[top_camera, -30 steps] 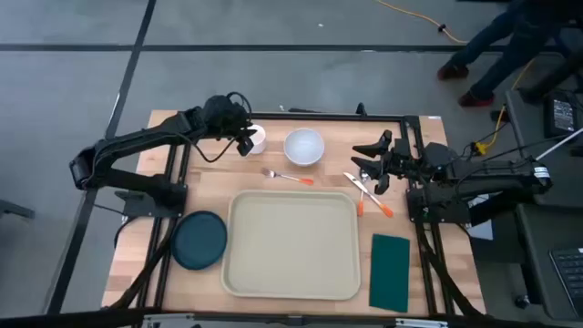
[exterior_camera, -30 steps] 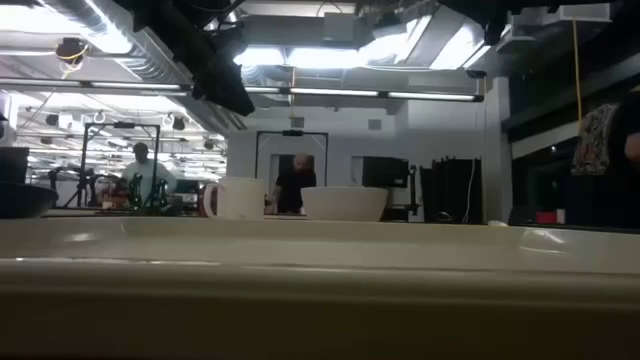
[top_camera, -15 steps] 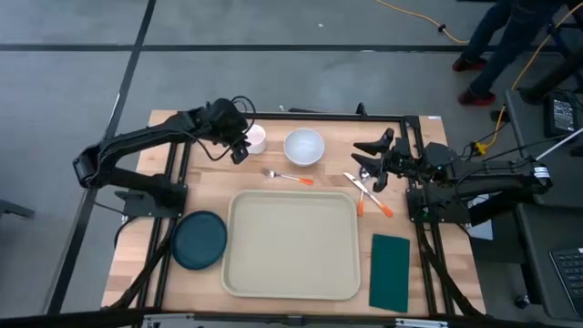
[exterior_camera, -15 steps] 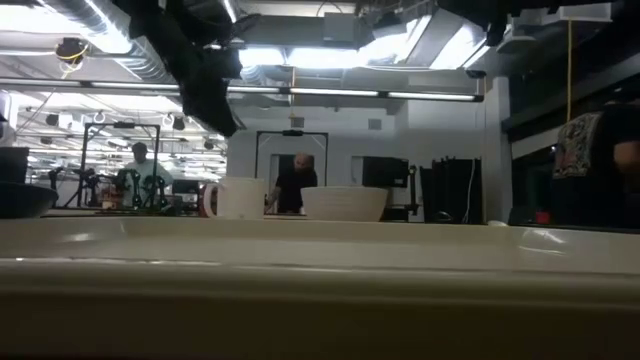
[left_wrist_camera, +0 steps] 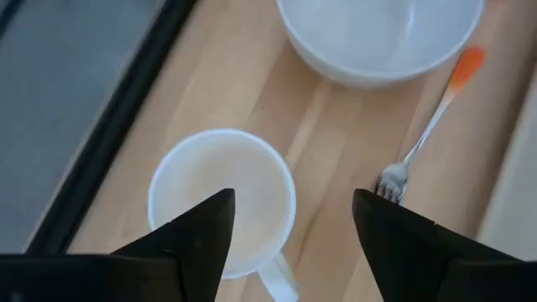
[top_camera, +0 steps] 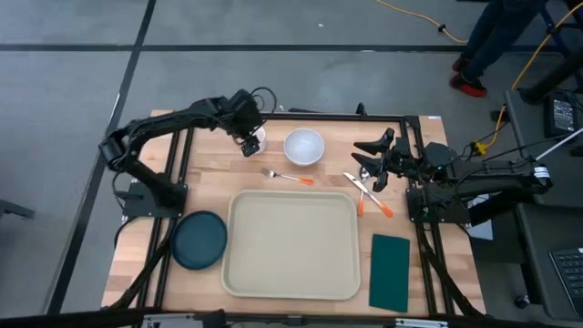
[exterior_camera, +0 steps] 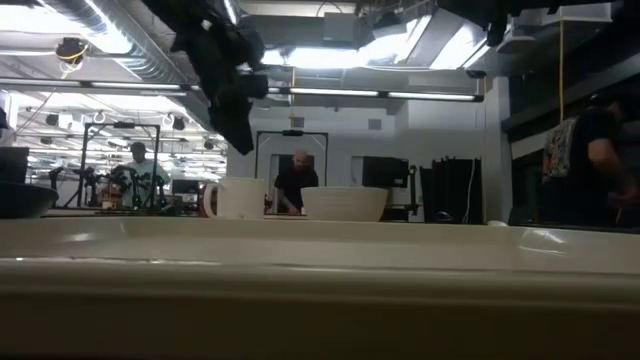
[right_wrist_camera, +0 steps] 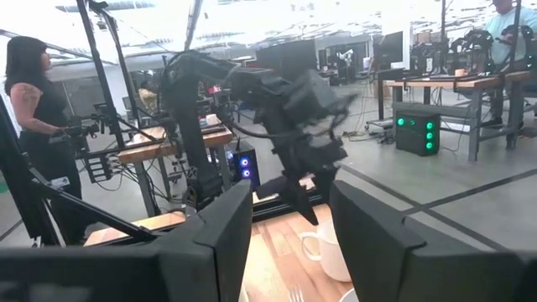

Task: Set up tray
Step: Put the white mug on the brown serving tray

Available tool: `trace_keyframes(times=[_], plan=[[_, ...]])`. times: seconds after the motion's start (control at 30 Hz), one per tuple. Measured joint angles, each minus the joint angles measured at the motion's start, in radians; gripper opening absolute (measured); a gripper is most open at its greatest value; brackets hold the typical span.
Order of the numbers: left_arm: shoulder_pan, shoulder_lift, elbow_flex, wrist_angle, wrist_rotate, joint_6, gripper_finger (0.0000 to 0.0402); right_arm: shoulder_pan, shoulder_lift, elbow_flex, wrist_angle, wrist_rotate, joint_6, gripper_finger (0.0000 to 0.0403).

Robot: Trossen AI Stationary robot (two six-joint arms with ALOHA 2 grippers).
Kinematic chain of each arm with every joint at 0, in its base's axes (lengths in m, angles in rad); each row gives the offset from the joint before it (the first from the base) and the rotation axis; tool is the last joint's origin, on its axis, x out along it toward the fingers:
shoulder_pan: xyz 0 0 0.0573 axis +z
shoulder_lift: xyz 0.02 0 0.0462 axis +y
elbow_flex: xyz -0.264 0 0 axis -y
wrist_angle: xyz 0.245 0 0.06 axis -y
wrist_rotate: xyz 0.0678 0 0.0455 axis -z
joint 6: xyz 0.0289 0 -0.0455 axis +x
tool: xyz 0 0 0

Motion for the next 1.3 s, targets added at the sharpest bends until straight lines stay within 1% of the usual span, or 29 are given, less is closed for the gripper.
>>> trace_keyframes(times=[0.1,0.3,0.43,0.67,0.8,0.97,1.3], plan=[[0.002,0.079,0.048,-0.058,0.000,0.030,0.0236,0.000,0.000,0.000,-0.011,-0.001,0.002,0.0169],[0.003,0.165,0.072,-0.065,-0.005,0.047,0.0233,0.000,0.000,0.000,-0.029,-0.002,0.003,0.0169],[0.005,0.197,0.071,-0.066,-0.053,0.059,0.0233,0.000,0.000,0.000,-0.030,-0.002,0.003,0.0169],[0.022,0.214,0.071,-0.058,-0.052,0.071,0.0222,0.000,0.000,0.000,-0.030,-0.002,-0.003,0.0169],[0.023,0.214,0.071,-0.062,-0.043,0.078,0.0199,0.000,0.000,0.000,-0.030,0.000,-0.025,0.0169],[0.022,0.214,0.071,-0.072,0.012,0.086,0.0158,0.000,0.000,0.000,-0.031,0.022,-0.027,0.0169],[0.022,0.215,0.071,-0.100,0.016,0.085,0.0075,0.000,0.000,0.000,-0.031,0.024,-0.027,0.0169]])
